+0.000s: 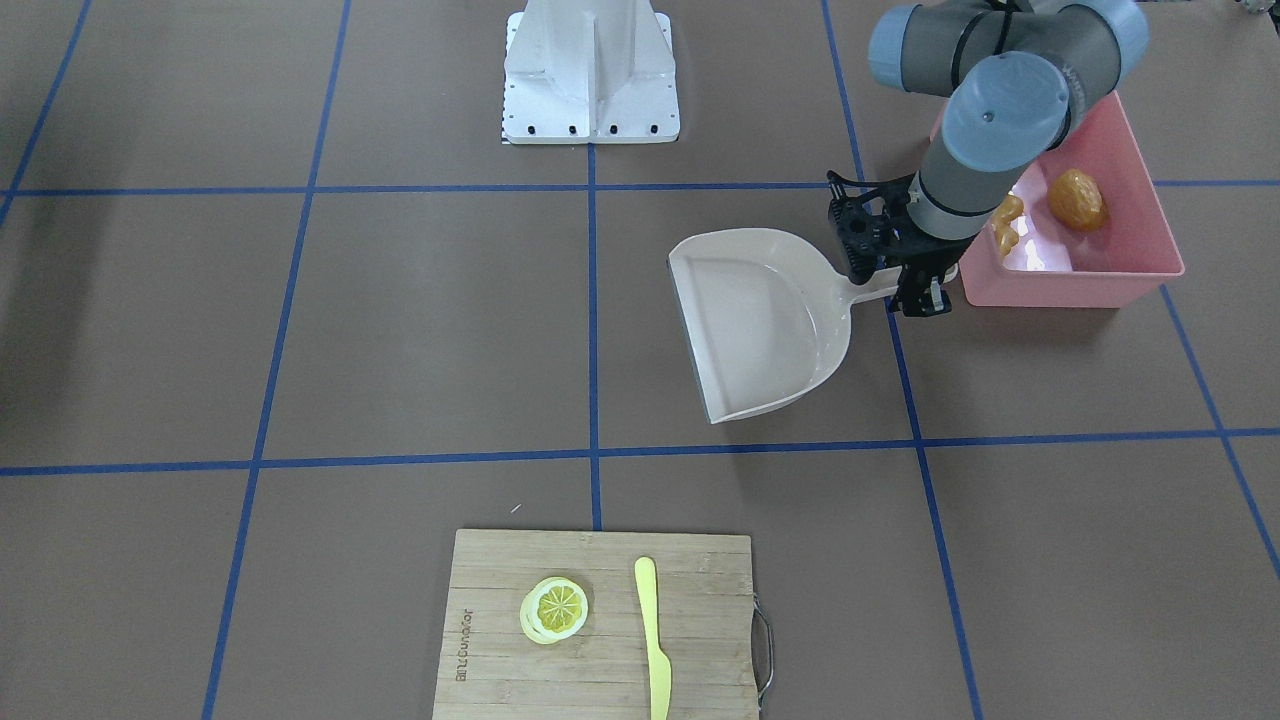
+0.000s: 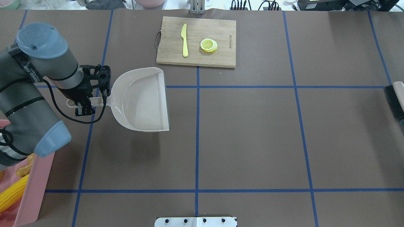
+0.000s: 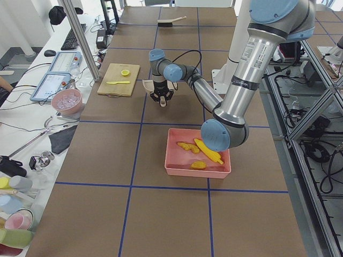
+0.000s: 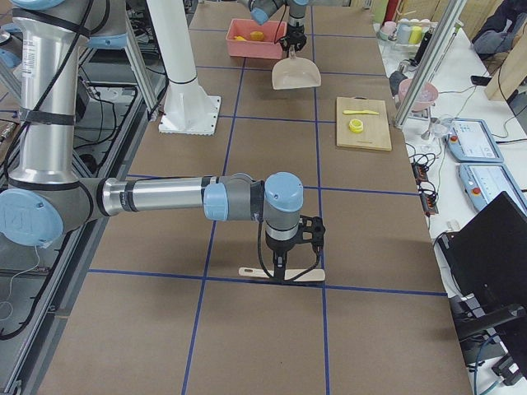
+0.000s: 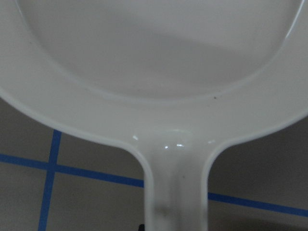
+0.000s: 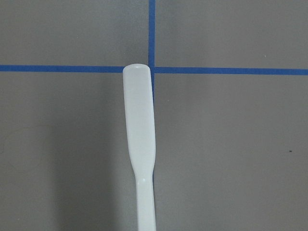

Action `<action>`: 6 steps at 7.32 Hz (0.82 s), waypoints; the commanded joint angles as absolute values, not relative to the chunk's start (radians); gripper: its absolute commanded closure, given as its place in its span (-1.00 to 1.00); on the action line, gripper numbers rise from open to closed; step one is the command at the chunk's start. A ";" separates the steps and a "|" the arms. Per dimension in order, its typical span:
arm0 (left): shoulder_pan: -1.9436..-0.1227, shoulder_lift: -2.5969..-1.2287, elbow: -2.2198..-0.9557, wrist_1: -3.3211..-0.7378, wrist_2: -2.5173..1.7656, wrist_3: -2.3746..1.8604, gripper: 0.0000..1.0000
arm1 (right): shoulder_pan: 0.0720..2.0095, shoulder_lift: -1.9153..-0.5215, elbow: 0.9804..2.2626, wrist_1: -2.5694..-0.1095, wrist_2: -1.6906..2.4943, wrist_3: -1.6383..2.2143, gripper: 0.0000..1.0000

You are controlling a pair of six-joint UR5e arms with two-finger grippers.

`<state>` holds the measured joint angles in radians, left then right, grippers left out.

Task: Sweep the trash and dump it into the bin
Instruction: 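Carry the empty dustpan away from the bin onto the table with the left gripper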

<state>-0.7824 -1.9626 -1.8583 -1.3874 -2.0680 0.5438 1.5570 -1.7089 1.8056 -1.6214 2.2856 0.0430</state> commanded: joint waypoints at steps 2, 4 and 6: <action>-0.746 -1.985 -1.755 -1.511 -2.006 0.551 1.00 | 1.557 -1.709 1.805 -1.621 2.286 0.043 -1.00; -0.739 -2.044 -1.669 -1.532 -2.006 0.575 1.00 | 1.555 -1.709 1.804 -1.621 2.286 0.043 -1.00; -0.721 -2.071 -1.638 -1.532 -2.008 0.617 1.00 | 1.557 -1.709 1.805 -1.621 2.286 0.043 -1.00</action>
<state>-0.7339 -2.0562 -1.6571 -1.5309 -2.0076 0.5981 1.5566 -1.7089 1.8049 -1.6214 2.2856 0.0430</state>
